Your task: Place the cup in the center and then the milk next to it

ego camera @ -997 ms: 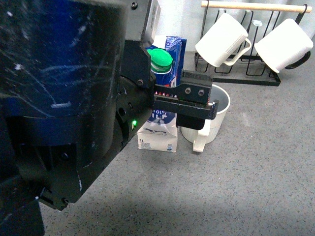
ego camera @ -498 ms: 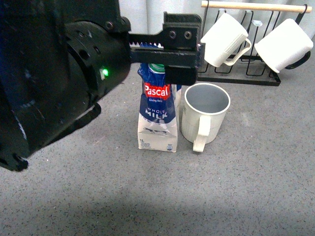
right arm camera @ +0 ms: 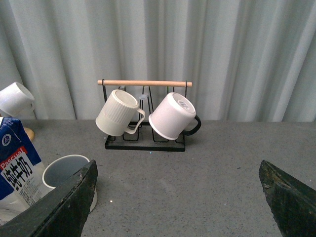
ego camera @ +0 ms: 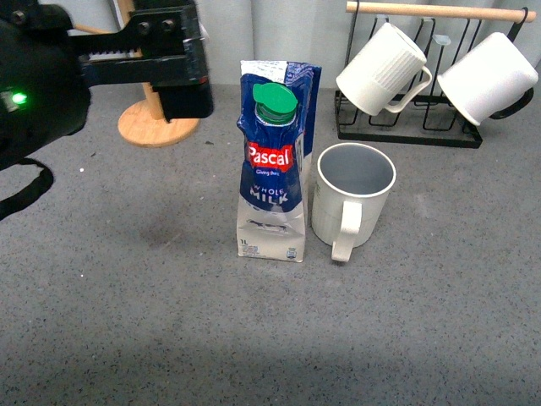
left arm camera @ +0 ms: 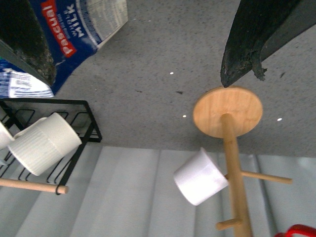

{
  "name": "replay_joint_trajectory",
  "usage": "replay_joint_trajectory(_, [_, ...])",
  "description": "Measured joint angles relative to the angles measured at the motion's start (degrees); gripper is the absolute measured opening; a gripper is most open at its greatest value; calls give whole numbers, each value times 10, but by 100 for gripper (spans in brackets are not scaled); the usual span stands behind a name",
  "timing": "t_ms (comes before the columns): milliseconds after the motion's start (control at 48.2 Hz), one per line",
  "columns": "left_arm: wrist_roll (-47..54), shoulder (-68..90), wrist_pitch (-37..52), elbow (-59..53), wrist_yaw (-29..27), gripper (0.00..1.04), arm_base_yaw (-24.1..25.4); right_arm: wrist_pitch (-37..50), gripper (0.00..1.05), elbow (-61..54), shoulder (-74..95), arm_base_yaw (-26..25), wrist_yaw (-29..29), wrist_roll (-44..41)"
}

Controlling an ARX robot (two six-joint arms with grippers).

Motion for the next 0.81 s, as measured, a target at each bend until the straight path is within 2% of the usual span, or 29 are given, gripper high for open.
replay_joint_trajectory(187, [19,-51,1,-65,25,98,51,0,96,0,0,0,0,0])
replay_joint_trajectory(291, [28,-59,0,-73,22,98,59,0,96,0,0,0,0,0])
replay_joint_trajectory(332, [48,-46,60,-87,-1,91,60,0,96,0,0,0,0,0])
replay_joint_trajectory(374, [64,-42,123,-109,1,82,66,0,96,0,0,0,0,0])
replay_joint_trajectory(394, [71,-57,145,-129,7,73,76,0,96,0,0,0,0,0])
replay_joint_trajectory(415, [74,-67,145,-136,10,69,81,0,96,0,0,0,0,0])
replay_joint_trajectory(457, [78,-94,142,-153,19,60,92,0,96,0,0,0,0,0])
replay_joint_trajectory(561, [81,-137,125,-179,33,46,108,0,96,0,0,0,0,0])
replay_joint_trajectory(644, [84,-222,45,-196,54,26,128,0,96,0,0,0,0,0])
replay_joint_trajectory(747, [86,-292,9,-217,69,5,145,0,96,0,0,0,0,0])
replay_joint_trajectory(810, [87,-320,-11,-226,77,4,152,0,96,0,0,0,0,0])
